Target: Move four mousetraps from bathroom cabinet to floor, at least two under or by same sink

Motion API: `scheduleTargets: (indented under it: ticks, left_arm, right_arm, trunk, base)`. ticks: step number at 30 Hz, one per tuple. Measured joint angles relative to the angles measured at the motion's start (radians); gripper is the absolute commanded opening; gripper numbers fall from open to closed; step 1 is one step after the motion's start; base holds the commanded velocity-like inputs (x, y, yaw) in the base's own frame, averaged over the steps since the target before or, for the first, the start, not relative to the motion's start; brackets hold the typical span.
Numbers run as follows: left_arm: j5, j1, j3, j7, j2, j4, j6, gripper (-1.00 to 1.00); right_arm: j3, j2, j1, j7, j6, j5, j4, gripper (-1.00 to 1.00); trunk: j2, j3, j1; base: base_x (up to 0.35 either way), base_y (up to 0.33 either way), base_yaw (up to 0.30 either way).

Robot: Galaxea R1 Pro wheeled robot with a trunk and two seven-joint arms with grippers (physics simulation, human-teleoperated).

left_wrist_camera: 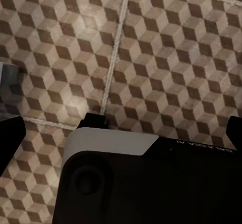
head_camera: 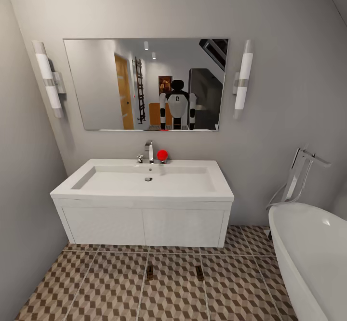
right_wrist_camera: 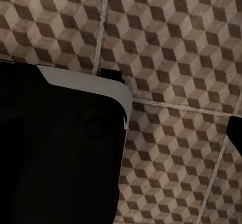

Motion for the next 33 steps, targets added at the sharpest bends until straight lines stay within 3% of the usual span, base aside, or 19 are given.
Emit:
scheduleTargets:
  ticks: [10, 33]
  left_arm:
    - [0.0, 0.0, 0.0, -0.001, -0.001, 0.0, -0.001, 1.0]
    - [0.0, 0.0, 0.0, 0.0, -0.001, 0.0, -0.001, 1.0]
  right_arm:
    - [-0.001, 0.005, 0.0, 0.002, 0.003, 0.025, -0.001, 1.0]
    - [-0.004, 0.009, 0.0, -0.002, 0.004, 0.027, 0.0, 1.0]
  trunk:
    - [0.0, 0.0, 0.0]
    - [0.0, 0.0, 0.0]
  base:
    - [0.0, 0.0, 0.0]
    - [0.0, 0.0, 0.028]
